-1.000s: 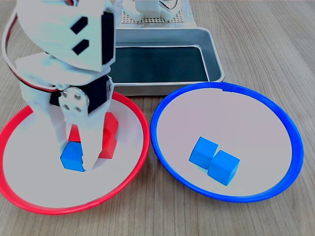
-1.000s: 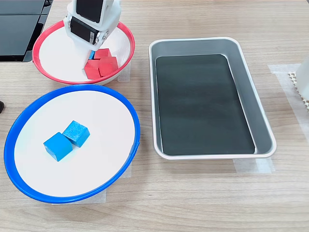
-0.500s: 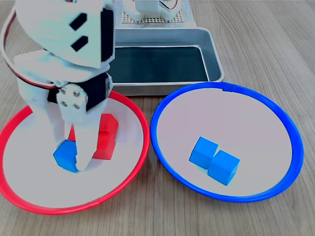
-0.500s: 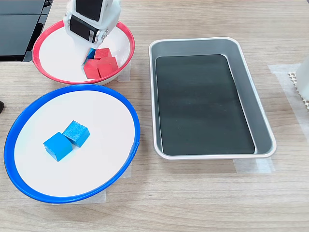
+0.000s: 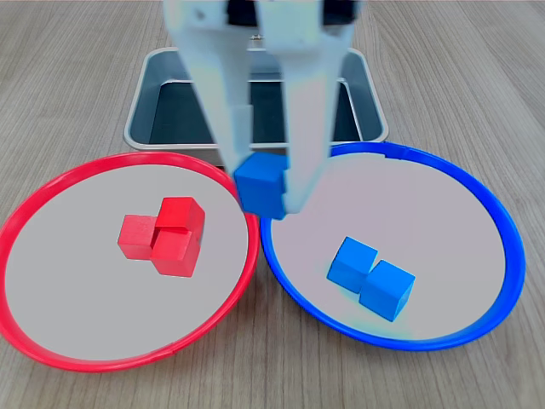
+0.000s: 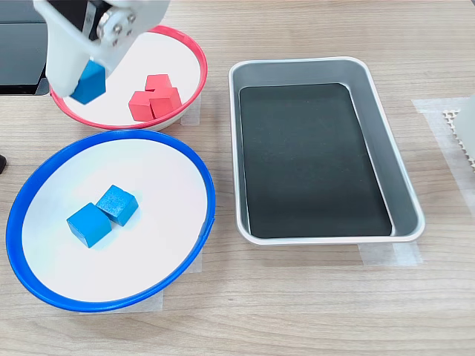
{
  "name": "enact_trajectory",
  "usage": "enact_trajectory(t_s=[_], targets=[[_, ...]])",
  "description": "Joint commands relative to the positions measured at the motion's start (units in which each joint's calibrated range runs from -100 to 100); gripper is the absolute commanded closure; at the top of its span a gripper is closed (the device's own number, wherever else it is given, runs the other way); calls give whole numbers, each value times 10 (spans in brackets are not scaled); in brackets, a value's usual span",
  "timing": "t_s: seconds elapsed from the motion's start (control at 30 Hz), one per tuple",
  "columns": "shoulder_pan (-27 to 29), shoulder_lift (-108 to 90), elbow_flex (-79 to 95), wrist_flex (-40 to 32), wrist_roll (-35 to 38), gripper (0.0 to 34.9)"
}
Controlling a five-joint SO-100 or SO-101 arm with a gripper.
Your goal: Relocate any misplaced blocks to their matching dishes.
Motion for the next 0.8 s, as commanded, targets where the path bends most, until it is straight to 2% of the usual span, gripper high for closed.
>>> enact_trajectory(t_s=[0.0, 0.3, 0.77], targets=[[-67, -46, 40, 8, -55, 346], [-138, -24, 106, 0, -111, 346], [-115, 78, 41, -23, -112, 346]])
